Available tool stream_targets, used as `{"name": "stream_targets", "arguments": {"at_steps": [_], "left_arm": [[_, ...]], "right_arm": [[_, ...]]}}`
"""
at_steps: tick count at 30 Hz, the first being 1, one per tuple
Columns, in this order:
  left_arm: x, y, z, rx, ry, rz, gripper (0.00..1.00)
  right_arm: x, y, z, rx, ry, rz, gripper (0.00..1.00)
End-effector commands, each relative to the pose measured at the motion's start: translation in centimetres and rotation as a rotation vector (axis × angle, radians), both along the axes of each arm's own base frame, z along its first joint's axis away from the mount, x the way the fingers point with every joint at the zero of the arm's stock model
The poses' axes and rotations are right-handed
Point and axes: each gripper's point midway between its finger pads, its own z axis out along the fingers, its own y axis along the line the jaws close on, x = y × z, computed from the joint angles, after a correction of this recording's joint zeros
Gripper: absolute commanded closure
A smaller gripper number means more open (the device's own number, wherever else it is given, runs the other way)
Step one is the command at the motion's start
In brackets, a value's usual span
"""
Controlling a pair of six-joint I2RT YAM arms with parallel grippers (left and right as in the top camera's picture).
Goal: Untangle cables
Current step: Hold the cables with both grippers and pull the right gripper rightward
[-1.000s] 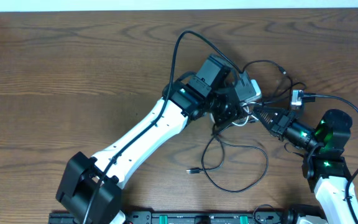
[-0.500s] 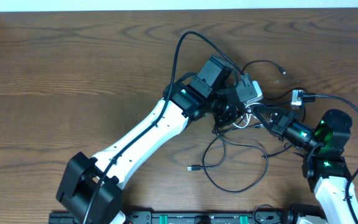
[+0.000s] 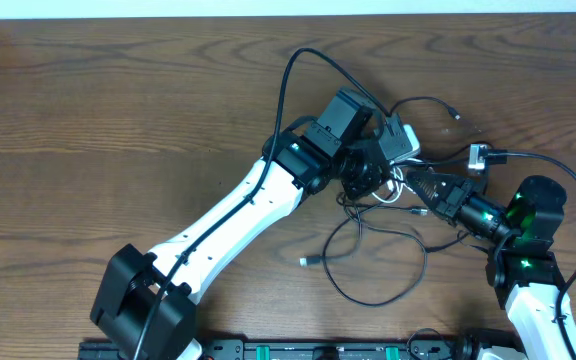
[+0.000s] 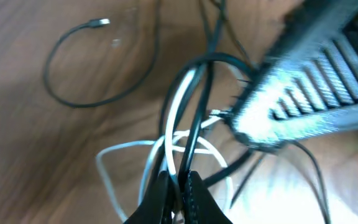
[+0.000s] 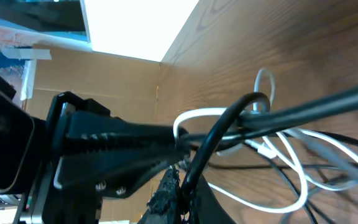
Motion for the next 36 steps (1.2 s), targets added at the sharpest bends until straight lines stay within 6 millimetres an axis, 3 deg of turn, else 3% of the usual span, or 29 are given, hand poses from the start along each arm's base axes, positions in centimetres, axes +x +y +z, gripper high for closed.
{"name": "stream_targets", "arguments": {"at_steps": [1,8,14,20,23,25,27,36], "left_arm": [[3.5,1.9,0.3,0.058,-0.069,0.218,0.93],[4.9,3.0,1.5,0.069,-0.127,0.32,0.93],[5.4,3.5,1.9,0.07,-0.137,0.374,0.92],[1.8,2.0,1.1,0.031,0.003,0.21,0.91],[-0.2,1.4,0.8,0.019,0.063,0.109,0.46],[-1.3,1.2,0.7,0.012,0.092,0.05,0.32],[-1.8,1.2,0.6,0.009,0.109,0.029,0.26],[-2.3,0.9,0.6,0.012,0.111,0.017,0.25]], "right_arm": [[-0.1,0.0,-0.8,-0.033,0.009,-0.005,0.99],[0.1,-1.8,-4.6,-0.125,0.152,-0.126,0.99],[0.0,-1.9,-4.9,-0.132,0.168,-0.136,0.99],[0.3,-2.0,-4.7,-0.128,0.159,-0.145,0.99],[0.7,-2.1,-4.0,-0.095,0.158,-0.162,0.99],[0.9,-2.1,-3.6,-0.069,0.162,-0.175,0.99],[1.0,-2.1,-3.4,-0.054,0.168,-0.182,0.99],[1.1,-2.2,-3.5,0.019,0.253,-0.222,0.99]]}}
